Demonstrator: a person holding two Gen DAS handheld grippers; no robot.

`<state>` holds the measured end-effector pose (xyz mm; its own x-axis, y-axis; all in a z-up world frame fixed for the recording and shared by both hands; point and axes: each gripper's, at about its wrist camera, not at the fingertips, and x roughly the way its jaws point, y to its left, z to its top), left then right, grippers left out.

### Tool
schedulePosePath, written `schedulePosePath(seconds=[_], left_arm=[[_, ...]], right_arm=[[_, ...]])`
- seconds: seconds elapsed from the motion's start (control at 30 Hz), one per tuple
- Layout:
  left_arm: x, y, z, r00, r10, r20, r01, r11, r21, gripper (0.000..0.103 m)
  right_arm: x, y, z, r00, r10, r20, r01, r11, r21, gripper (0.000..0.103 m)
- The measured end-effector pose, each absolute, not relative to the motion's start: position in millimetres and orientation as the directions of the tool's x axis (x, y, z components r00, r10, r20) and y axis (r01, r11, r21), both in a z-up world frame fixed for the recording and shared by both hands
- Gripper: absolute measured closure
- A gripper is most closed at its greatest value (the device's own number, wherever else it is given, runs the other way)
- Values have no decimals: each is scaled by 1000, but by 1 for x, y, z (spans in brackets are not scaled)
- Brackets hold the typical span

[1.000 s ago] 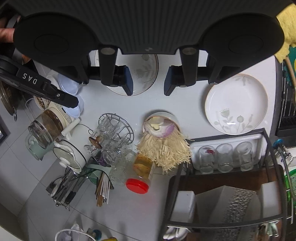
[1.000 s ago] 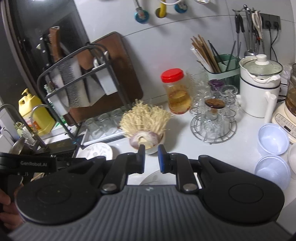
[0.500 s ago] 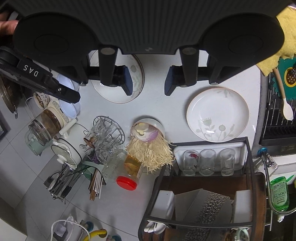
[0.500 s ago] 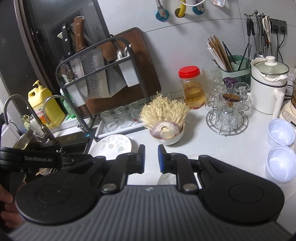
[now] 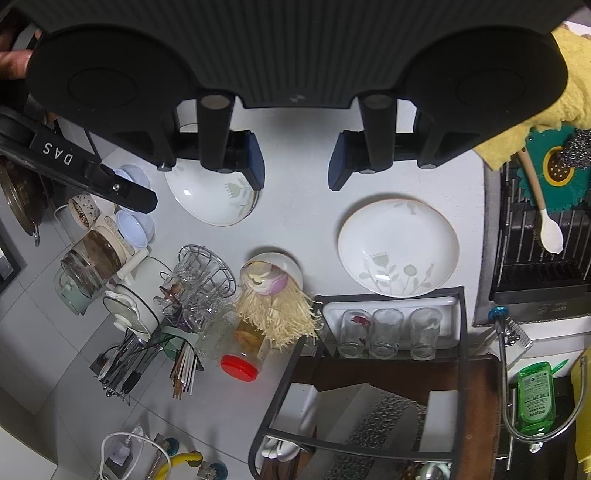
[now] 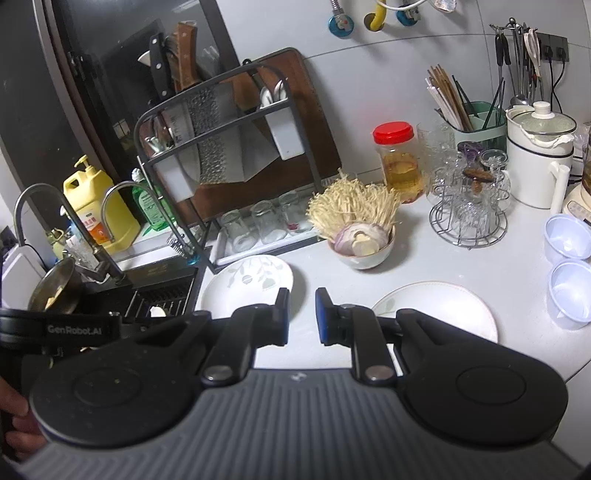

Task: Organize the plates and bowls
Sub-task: 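Move both grippers to the smaller white leaf-print plate rim and close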

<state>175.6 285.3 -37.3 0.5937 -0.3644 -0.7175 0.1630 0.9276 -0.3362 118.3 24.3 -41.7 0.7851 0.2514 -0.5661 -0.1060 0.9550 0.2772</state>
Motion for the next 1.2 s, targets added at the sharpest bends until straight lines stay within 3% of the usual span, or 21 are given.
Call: schedulePosePath(seconds=[0.47, 1.07, 1.1, 1.17, 1.2], left_arm=[[163, 329, -44, 592, -350, -726, 149, 933, -328, 59], [205, 347, -73, 562, -321, -762, 66, 936, -346, 57], [208, 348, -75, 564, -314, -764, 54, 937, -345, 55], [213, 351, -78, 569, -296, -767, 34, 940, -338, 52], [215, 354, -80, 573, -289, -767, 21, 941, -339, 48]], right_arm=[[112, 71, -49, 755, 267, -599, -119, 954, 275, 85], [151, 71, -68, 690, 336, -641, -116, 926, 360, 84], [156, 70, -69, 686, 339, -644, -118, 925, 361, 81], [167, 69, -70, 680, 350, -644, -117, 919, 376, 57], [173, 68, -70, 682, 354, -640, -118, 917, 381, 50]])
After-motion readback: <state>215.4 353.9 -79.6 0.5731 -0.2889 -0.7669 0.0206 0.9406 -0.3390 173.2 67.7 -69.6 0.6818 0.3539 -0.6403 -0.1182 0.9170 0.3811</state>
